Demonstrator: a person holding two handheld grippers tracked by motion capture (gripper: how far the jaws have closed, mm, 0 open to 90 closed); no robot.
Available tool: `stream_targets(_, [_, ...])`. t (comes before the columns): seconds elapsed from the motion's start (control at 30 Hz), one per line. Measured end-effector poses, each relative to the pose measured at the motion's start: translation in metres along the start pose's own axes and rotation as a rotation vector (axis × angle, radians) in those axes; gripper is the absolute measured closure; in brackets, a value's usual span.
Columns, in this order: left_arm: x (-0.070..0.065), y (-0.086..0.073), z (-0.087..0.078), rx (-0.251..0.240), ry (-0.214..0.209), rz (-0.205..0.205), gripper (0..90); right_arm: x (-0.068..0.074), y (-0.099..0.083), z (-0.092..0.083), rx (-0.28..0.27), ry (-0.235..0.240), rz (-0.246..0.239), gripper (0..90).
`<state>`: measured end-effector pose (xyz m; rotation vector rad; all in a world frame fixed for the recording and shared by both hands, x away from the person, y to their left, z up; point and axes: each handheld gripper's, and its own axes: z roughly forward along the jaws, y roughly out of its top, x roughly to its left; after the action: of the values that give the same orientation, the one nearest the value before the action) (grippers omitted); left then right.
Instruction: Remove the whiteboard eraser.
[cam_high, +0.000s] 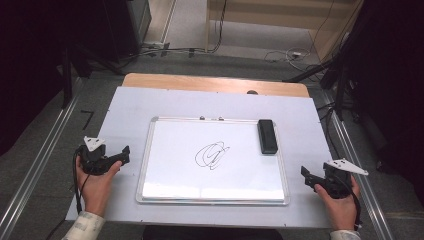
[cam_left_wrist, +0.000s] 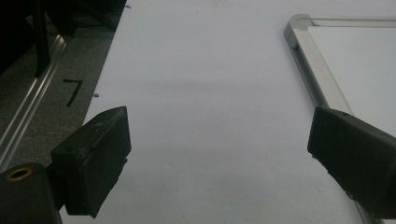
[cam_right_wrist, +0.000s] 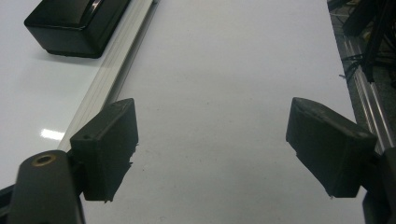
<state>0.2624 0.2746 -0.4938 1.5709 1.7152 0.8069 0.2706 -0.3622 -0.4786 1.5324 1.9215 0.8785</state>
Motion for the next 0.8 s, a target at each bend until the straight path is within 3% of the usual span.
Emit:
stream_targets(0.4, [-0.003,0.000,0.001,-0.005,-0.011,0.010,6.6,0.010,0.008,0.007,0.004,0.028,-0.009,17.0])
stream_targets(0.63, [-0.002,0.000,0.001,-0.011,0.005,0.014,6.6,0.014,0.015,0.011,-0.008,0.038,0.005,17.6])
stream_targets(0.8, [-0.003,0.000,0.002,-0.024,-0.001,0.002,6.5,0.016,0.020,0.015,-0.013,0.049,0.003,17.6])
